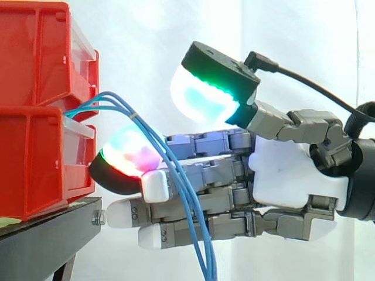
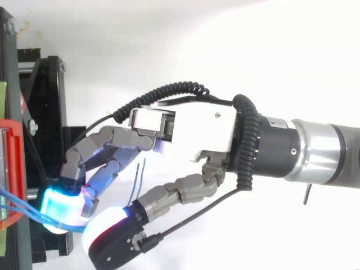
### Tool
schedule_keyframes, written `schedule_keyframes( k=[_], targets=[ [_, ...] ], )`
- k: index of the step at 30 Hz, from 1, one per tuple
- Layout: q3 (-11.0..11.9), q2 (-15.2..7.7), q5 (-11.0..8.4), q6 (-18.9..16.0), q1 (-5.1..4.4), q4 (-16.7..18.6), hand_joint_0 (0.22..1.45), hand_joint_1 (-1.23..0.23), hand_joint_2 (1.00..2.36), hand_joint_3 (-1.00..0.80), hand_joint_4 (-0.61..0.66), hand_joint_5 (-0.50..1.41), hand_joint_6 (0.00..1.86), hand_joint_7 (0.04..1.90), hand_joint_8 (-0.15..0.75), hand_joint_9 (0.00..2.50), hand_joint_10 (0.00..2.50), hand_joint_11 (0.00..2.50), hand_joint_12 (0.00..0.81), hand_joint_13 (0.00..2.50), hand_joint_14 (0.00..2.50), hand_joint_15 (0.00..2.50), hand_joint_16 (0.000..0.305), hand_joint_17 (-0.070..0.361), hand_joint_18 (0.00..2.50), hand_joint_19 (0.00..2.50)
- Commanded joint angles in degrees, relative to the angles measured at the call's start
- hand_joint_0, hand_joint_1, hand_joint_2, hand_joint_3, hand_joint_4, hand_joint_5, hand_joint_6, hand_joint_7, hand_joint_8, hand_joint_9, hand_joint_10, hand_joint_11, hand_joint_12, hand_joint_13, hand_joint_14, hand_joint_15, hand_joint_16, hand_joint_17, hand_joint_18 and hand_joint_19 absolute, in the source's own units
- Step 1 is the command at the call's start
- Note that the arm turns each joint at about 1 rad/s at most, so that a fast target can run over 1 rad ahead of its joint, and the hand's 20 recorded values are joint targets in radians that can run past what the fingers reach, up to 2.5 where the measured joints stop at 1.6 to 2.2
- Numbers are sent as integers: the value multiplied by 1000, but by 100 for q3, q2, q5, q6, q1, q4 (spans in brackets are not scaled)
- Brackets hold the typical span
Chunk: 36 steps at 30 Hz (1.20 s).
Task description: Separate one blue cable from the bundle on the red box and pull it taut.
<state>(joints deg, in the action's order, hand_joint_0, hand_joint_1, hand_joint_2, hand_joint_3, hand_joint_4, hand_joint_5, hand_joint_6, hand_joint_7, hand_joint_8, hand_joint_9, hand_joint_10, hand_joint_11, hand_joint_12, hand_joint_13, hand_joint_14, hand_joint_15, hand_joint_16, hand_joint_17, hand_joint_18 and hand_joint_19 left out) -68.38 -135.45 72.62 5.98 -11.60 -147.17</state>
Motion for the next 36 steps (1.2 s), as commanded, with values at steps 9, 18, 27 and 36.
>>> schedule_keyframes(
  k=[9,18,27,36],
  targets=[
    [-9,-316,-169,-642,9,329,540,-623,1000,-500,177,-90,603,1026,282,952,14,412,303,575,9,236,36,80,432,372],
    [-9,-447,-196,-625,-9,980,543,-634,1000,-500,198,-96,540,1098,276,929,14,407,301,587,10,248,36,80,445,384],
    [-9,-518,-187,-528,-61,1155,554,-651,1000,-498,218,-94,500,1134,269,924,16,409,302,600,10,248,36,80,455,394],
    [141,-834,-178,-572,-123,1516,584,-652,1005,-447,163,-101,566,1068,265,920,14,411,296,619,10,258,35,78,469,404]
  ],
)
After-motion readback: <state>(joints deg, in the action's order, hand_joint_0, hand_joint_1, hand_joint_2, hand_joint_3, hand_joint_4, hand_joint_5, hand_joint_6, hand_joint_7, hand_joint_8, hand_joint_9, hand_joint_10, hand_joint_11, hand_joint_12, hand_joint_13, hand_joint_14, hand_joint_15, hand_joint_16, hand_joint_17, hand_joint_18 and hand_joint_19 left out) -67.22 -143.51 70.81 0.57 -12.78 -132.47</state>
